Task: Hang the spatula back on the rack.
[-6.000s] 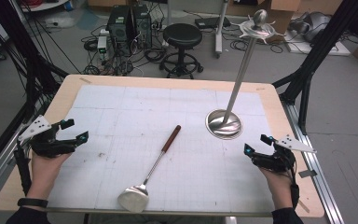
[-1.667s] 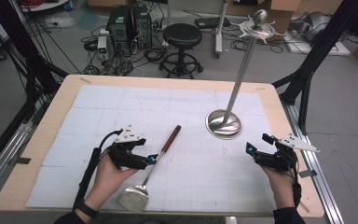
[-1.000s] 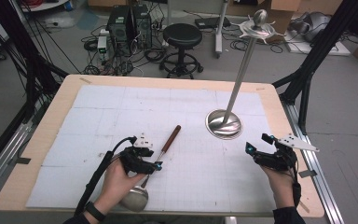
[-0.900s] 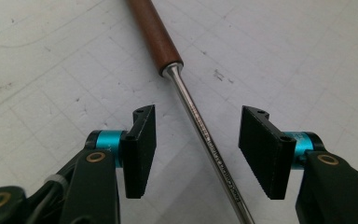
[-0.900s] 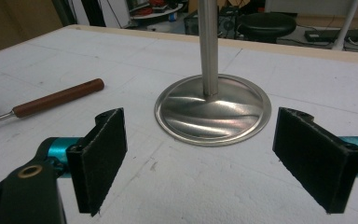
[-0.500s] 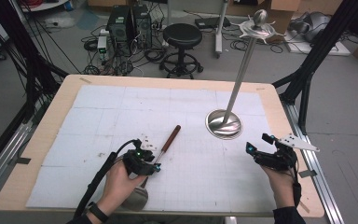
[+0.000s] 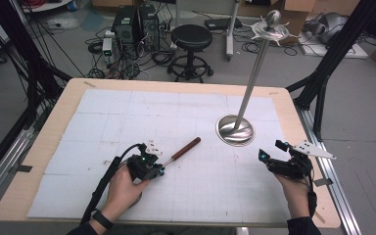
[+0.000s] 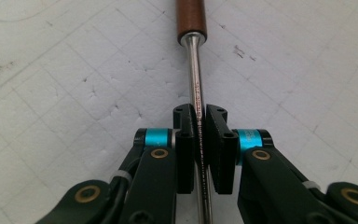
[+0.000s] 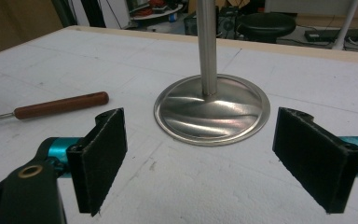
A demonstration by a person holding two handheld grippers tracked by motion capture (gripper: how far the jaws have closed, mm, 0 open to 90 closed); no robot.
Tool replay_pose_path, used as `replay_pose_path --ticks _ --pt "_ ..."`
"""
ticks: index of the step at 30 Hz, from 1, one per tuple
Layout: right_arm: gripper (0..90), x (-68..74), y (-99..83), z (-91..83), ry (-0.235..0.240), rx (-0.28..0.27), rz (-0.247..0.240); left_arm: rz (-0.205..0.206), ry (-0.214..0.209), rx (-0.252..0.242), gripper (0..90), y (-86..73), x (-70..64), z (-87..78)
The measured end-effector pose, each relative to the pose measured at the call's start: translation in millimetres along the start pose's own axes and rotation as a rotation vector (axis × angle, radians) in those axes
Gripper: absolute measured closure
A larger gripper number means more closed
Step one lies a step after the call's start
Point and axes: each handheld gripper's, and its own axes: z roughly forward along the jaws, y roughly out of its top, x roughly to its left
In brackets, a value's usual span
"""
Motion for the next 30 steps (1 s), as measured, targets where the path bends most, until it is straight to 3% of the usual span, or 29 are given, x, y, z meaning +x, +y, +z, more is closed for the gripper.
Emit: replay_pose_path --ticks 2,8,10,14,18,20,24,27,28,29,30 --pt "17.0 0.0 0.1 -0.1 0.003 0.0 0.001 0.018 0.017 0.011 83.4 1.3 0.1 -0.1" --pt "16.9 1.0 1.2 -0.2 0.009 -0.005 -0.001 0.039 0.008 0.046 82.9 7.1 2.2 2.0" --pt "17.0 1.3 1.3 0.8 0.01 -0.005 -0.005 0.054 0.007 0.079 82.8 10.5 3.1 2.0" --pt "17.1 2.3 1.7 2.9 0.015 -0.001 -0.007 0.042 -0.021 0.113 83.1 15.7 7.1 3.3" --pt "17.3 3.3 2.1 4.6 0.022 0.005 -0.009 0.049 -0.012 0.11 83.7 15.5 5.3 3.1" --pt "17.3 3.4 2.5 5.1 0.025 0.005 -0.009 0.081 -0.018 0.103 84.3 14.6 5.9 2.4" --pt "17.4 2.5 3.7 5.3 0.028 -0.002 -0.008 0.108 0.009 0.028 84.4 13.5 10.4 -3.1" --pt "17.3 1.2 3.6 5.6 0.025 -0.004 -0.007 0.103 0.0 -0.063 84.5 14.7 14.3 -10.6" --pt "17.3 1.2 3.6 5.6 0.025 -0.004 -0.007 0.103 0.0 -0.063 84.5 14.7 14.3 -10.6" --pt "17.4 0.9 3.5 5.5 0.024 -0.003 -0.005 0.107 -0.022 -0.119 84.5 15.8 16.5 -16.4" --pt "17.3 0.5 3.4 5.3 0.024 -0.005 -0.009 0.116 -0.027 -0.143 84.5 16.1 16.7 -18.9"
